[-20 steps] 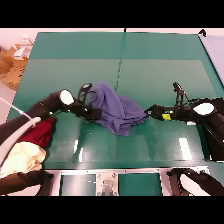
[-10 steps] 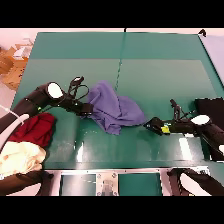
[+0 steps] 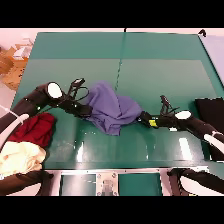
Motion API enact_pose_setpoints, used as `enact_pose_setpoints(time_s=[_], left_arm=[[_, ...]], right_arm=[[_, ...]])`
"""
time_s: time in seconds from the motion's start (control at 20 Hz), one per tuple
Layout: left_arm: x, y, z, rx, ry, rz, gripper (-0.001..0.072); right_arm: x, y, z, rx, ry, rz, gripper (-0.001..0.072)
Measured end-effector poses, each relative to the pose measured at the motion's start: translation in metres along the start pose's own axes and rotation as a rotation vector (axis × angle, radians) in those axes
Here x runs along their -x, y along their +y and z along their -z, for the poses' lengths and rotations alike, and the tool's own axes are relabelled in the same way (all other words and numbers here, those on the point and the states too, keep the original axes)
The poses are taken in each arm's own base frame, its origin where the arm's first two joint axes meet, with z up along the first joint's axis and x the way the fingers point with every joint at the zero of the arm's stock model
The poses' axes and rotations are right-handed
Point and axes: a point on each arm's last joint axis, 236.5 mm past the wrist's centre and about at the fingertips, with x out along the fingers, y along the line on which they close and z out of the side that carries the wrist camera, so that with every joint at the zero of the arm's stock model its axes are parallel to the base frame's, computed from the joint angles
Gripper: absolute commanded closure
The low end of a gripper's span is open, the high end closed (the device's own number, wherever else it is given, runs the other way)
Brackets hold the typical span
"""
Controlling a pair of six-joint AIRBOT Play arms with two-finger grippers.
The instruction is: Fold the shirts.
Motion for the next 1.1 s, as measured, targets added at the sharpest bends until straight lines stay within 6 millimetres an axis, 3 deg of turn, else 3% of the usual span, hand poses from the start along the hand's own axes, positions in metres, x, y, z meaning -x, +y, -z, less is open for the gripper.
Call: enact_pose_setpoints(time_s=[0.2, 0.3, 0.4, 0.6, 0.75, 0.9, 1.0, 1.1], left_arm=[[0.012, 0.002, -0.004, -0.052, 0.008, -0.034, 0.0674], [0.038, 0.005, -0.019, -0.106, -0.016, -0.101, 0.0674], [0.082, 0.002, -0.044, -0.156, -0.096, -0.181, 0.0674], [0.218, -0.037, -0.095, -0.226, -0.403, -0.272, 0.0674], [0.339, -0.084, -0.105, -0.266, -0.698, -0.268, 0.0674], [0.448, -0.127, -0.083, -0.314, -0.976, -0.239, 0.0674], [0.497, -0.146, -0.058, -0.34, -1.108, -0.218, 0.0675], [0.535, -0.159, -0.031, -0.369, -1.216, -0.203, 0.0675]], right_arm=[[0.011, 0.02, -0.025, 0.077, -0.017, -0.032, 0.0702], [0.039, 0.032, -0.053, 0.112, -0.045, -0.056, 0.0702], [0.085, 0.044, -0.084, 0.144, -0.083, -0.071, 0.0702], [0.203, 0.078, -0.135, 0.225, -0.264, -0.072, 0.0702], [0.31, 0.128, -0.151, 0.313, -0.502, -0.069, 0.0702], [0.423, 0.191, -0.138, 0.406, -0.798, -0.076, 0.0702], [0.487, 0.23, -0.112, 0.477, -0.979, -0.083, 0.0702], [0.531, 0.26, -0.083, 0.542, -1.115, -0.081, 0.0702]])
